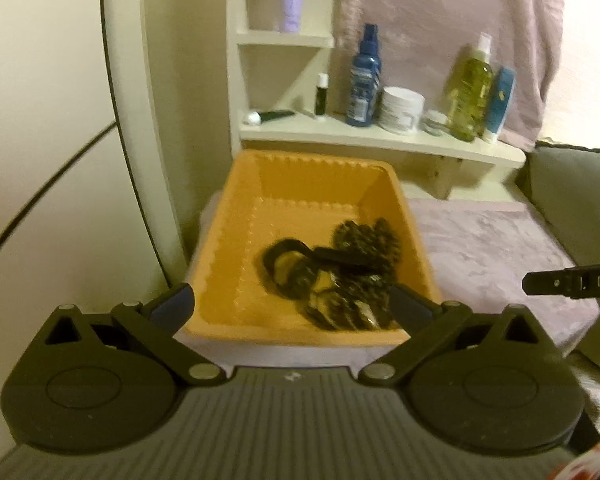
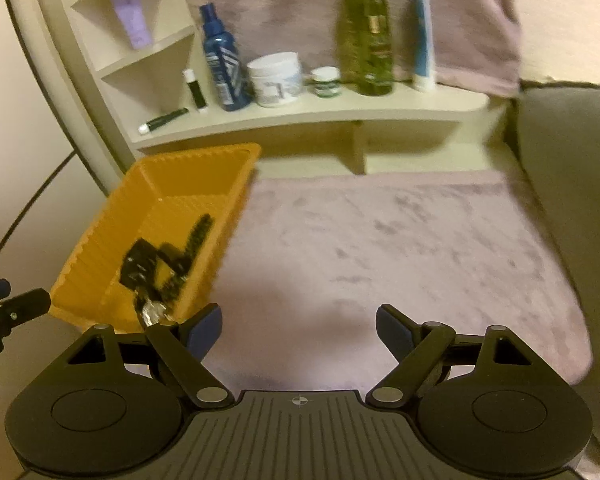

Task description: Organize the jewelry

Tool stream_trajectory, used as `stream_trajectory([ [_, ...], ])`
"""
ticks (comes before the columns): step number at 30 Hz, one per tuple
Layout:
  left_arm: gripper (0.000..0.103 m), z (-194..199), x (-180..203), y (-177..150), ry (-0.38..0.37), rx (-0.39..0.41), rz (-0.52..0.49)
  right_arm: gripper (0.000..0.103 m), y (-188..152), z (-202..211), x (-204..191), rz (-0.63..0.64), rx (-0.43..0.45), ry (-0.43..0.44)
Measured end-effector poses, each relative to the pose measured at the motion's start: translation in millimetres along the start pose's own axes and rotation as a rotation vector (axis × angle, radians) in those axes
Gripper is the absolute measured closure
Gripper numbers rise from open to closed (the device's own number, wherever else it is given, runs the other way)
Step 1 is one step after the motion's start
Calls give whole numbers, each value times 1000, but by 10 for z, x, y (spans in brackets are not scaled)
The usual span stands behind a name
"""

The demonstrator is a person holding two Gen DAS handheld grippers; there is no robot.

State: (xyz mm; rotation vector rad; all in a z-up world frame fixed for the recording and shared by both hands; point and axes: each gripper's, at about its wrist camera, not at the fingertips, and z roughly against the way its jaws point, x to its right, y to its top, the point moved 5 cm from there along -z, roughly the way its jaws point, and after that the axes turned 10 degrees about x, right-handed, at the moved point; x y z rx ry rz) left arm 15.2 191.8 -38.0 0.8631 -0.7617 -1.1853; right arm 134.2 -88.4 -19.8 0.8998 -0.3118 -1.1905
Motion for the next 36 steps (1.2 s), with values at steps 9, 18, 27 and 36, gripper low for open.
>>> stream_trajectory([
  [9,0,87,411,-168,-29,-83,19,19,-233,297,217,-12,-17,-12],
  [18,0,225,728,-257,-34,-103,-2,19,-364,545,366,-20,-12,-19],
  [27,0,344,966,-356,-34,-115,-32,19,-465,739,369,-12,0,-14],
  [36,0,385,1117,-444,-52,-116,-43,19,-539,816,329,7,3,-16],
])
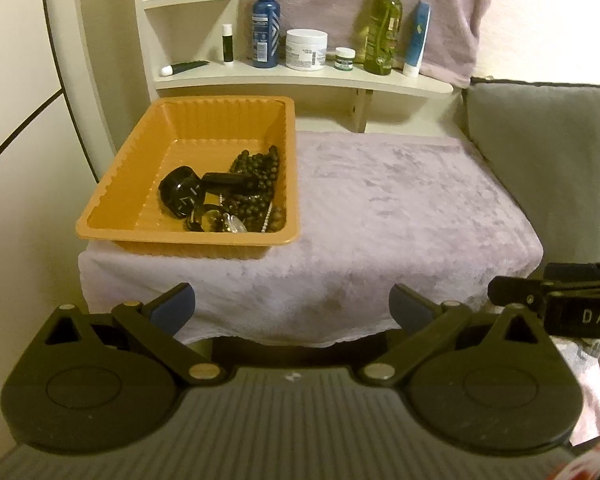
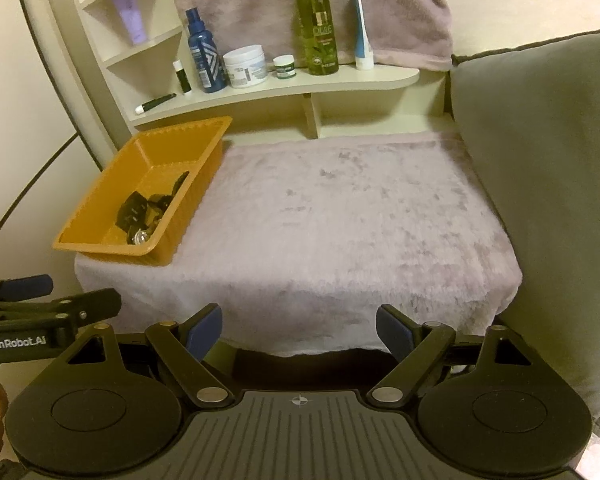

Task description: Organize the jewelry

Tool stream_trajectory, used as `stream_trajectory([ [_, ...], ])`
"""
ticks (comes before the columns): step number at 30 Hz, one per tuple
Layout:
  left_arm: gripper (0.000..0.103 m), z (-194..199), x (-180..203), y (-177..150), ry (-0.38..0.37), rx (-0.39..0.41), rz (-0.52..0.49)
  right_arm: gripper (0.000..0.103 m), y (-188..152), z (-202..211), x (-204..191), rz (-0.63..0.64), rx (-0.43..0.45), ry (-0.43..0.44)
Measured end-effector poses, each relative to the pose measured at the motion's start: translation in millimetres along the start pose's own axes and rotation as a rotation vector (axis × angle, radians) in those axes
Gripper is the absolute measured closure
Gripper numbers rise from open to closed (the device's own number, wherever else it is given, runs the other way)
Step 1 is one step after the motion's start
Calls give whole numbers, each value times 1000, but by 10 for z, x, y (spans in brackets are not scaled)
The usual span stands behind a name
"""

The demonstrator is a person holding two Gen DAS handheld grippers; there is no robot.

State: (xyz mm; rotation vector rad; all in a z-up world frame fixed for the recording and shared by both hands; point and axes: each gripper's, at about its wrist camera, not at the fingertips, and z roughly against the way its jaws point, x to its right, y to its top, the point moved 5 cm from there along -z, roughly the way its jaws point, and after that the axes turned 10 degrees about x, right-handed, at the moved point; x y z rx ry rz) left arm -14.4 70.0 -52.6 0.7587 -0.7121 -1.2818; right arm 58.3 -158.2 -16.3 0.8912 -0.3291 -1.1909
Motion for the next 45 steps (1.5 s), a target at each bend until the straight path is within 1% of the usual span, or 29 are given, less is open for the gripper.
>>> stream_trajectory([
  [10,0,-13,-11,-36,13,-7,3,19,-25,-11,-1,12,-6,-2],
  [45,0,-17,11,-15,-3,-2,0,19,7,-13,26,15,-2,-1],
])
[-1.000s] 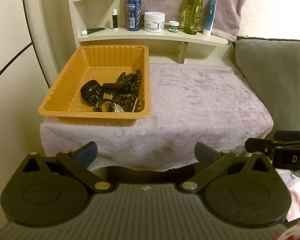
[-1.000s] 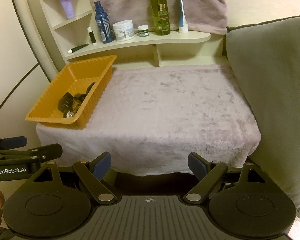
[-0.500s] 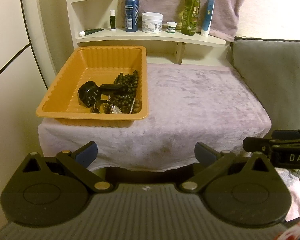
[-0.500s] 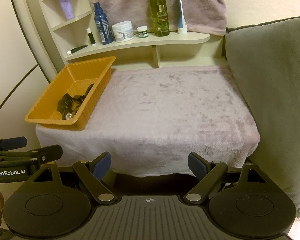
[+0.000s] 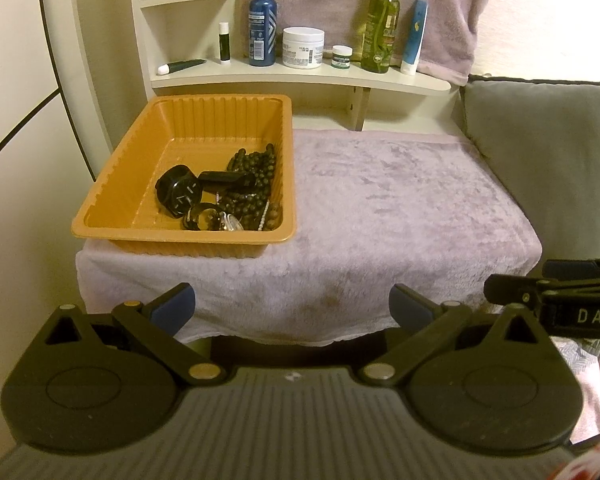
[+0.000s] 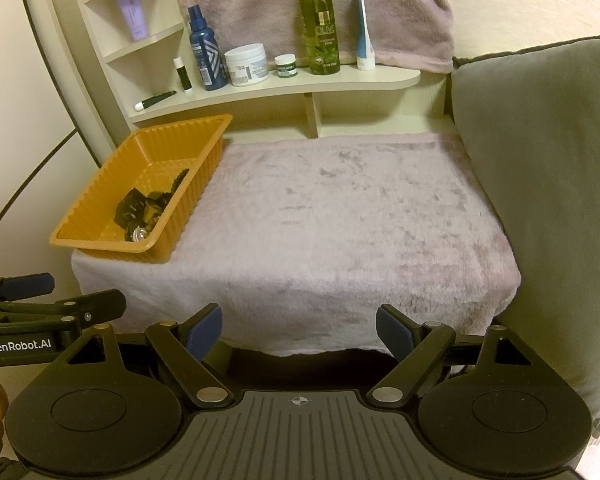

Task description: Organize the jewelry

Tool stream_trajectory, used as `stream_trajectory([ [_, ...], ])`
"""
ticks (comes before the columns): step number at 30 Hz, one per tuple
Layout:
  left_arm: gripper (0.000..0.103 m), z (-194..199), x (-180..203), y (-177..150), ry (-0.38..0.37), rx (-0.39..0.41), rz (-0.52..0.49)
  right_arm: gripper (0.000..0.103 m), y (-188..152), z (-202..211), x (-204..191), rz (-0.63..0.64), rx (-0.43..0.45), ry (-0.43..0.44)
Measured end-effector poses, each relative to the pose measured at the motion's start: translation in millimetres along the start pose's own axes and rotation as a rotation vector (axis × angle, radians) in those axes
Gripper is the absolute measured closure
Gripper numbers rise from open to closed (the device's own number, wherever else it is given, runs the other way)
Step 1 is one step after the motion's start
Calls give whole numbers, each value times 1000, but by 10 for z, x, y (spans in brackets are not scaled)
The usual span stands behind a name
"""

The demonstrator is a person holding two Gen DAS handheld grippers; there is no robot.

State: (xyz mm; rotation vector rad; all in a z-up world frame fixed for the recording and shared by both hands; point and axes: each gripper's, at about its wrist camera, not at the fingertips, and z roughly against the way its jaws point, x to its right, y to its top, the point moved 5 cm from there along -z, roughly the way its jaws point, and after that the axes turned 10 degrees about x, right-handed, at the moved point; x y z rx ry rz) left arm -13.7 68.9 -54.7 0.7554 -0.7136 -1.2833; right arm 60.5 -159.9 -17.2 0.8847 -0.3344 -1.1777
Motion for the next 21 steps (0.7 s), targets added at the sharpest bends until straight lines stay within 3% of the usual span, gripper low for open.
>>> stream_trajectory([
  [21,0,0,1,16,-1,0,2,19,-7,0,-17,-1,0,-3],
])
